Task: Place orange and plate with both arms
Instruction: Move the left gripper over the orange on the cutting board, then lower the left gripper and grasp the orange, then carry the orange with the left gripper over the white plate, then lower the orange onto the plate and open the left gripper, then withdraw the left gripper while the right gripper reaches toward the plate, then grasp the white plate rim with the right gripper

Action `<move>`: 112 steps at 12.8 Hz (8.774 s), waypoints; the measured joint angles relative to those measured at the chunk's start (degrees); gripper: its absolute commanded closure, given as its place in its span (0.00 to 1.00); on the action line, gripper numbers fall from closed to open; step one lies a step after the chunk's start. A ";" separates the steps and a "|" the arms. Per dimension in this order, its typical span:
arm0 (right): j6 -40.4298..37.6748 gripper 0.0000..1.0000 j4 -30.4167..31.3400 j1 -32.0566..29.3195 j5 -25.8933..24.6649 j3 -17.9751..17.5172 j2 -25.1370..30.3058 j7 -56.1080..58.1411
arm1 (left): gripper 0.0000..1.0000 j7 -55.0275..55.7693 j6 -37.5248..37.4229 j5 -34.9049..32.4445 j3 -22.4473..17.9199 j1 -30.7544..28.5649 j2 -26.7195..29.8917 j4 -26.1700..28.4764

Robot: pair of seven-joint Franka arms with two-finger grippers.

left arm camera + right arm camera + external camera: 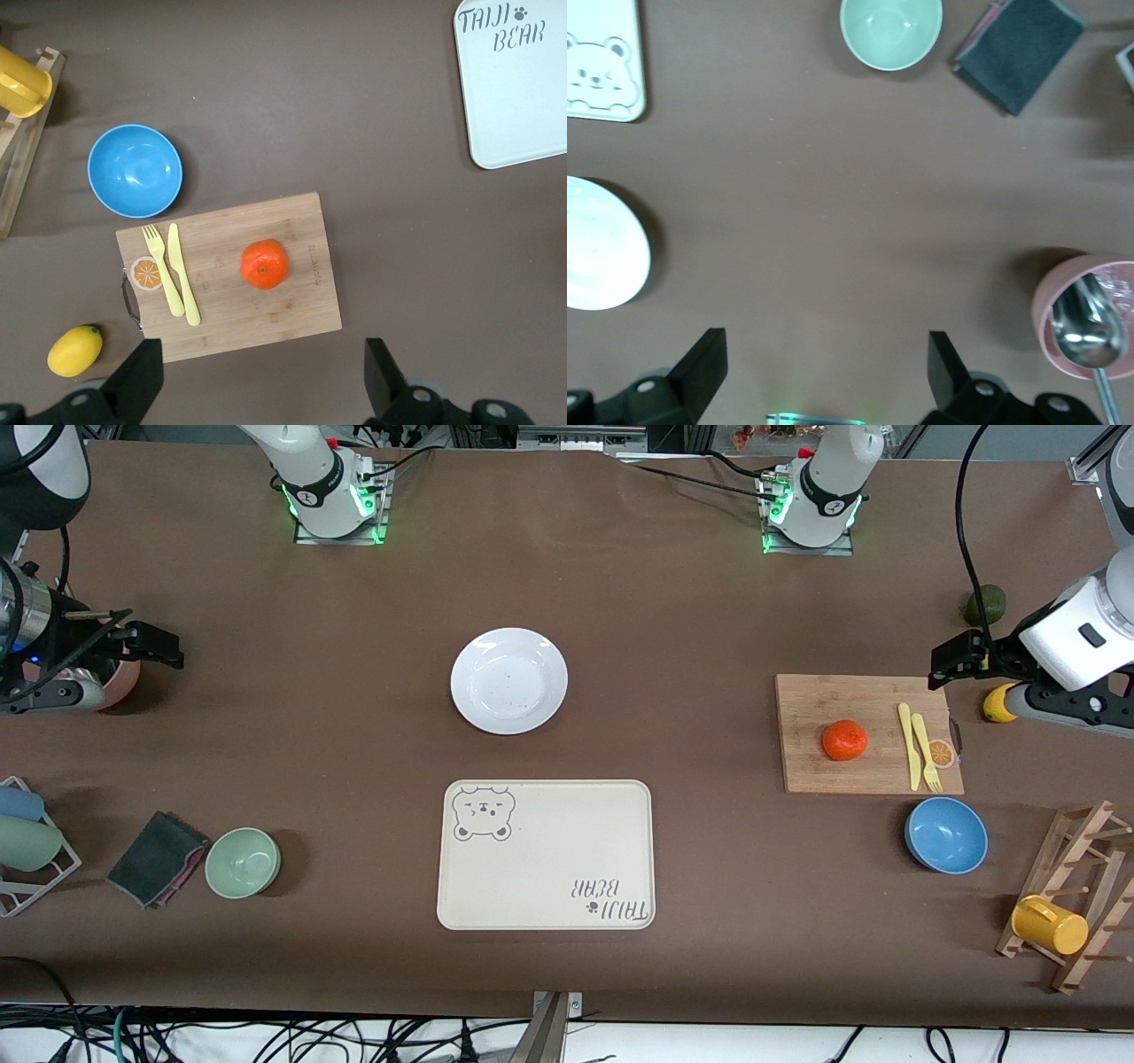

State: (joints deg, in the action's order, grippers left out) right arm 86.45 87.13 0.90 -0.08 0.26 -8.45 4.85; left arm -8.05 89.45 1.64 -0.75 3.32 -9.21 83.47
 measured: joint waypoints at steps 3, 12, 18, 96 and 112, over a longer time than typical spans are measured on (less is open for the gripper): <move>0.00 0.00 0.00 -0.09 0.27 0.07 0.00 0.00 | 0.00 0.00 0.00 0.00 0.00 -0.02 0.00 0.00; 0.15 0.00 -0.08 -0.30 0.21 0.27 -3.13 0.00 | 0.00 0.00 0.24 -1.05 0.00 -0.06 -0.59 0.03; -0.07 0.00 -0.11 -0.24 0.21 0.27 -3.13 -0.07 | 0.00 1.21 0.24 -1.12 -0.64 -0.80 -4.00 0.66; 52.41 0.00 43.09 -0.18 51.34 -18.66 -3.26 8.51 | 0.00 5.25 7.11 2.10 -2.45 -7.58 -11.95 -6.79; 67.28 0.12 49.19 -0.10 93.87 -28.12 -12.88 45.32 | 0.00 -2.55 0.95 -0.79 -1.14 -1.30 2.18 2.53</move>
State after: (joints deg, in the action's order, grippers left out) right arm 153.73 136.32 0.79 93.79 -27.87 -21.33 50.16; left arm -10.60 90.39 0.85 -1.89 2.02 -7.04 85.99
